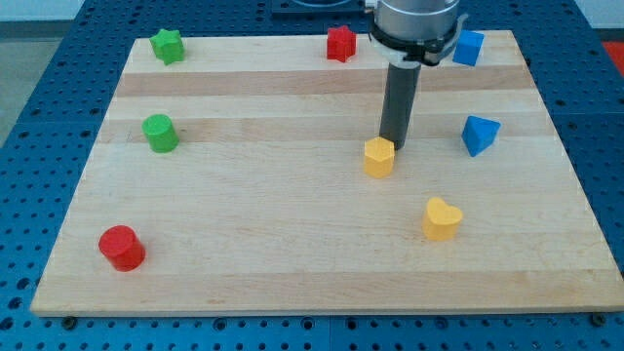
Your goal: Push yellow hexagon towards bottom of the board
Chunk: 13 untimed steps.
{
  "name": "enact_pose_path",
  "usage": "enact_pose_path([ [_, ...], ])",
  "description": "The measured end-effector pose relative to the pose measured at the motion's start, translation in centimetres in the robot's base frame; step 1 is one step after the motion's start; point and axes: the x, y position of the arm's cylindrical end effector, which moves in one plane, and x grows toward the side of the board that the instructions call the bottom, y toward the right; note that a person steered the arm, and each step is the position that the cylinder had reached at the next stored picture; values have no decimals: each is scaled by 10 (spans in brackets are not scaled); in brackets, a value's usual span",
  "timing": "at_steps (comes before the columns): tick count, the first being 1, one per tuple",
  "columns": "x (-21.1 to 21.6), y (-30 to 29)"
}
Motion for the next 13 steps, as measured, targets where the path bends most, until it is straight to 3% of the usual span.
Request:
enact_pose_path([
  [5, 76, -35],
  [8, 57, -39],
  [13, 74, -71],
])
